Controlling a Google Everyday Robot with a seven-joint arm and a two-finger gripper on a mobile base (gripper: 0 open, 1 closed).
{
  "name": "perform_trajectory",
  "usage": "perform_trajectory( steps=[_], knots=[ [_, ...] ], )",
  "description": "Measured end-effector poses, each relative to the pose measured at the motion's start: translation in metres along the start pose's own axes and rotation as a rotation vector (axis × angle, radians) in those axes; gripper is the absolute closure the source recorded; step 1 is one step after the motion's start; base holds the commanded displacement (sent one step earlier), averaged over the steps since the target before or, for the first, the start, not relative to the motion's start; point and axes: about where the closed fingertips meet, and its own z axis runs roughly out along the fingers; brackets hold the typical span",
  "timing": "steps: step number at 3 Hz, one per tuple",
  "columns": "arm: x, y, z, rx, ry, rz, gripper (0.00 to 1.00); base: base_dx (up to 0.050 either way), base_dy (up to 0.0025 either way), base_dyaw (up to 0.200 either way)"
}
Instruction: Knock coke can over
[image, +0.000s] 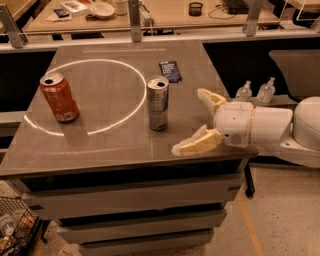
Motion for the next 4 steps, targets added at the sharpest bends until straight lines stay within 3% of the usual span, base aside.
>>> perform_trajectory(
  steps=[2, 4],
  knots=[
    [-0.016, -0.005, 0.04, -0.039, -0.085, -0.025, 0.0, 0.0, 0.0, 0.0],
    [-0.017, -0.009, 0.076, -0.116, -0.104, -0.01, 0.0, 0.0, 0.0, 0.0]
  ],
)
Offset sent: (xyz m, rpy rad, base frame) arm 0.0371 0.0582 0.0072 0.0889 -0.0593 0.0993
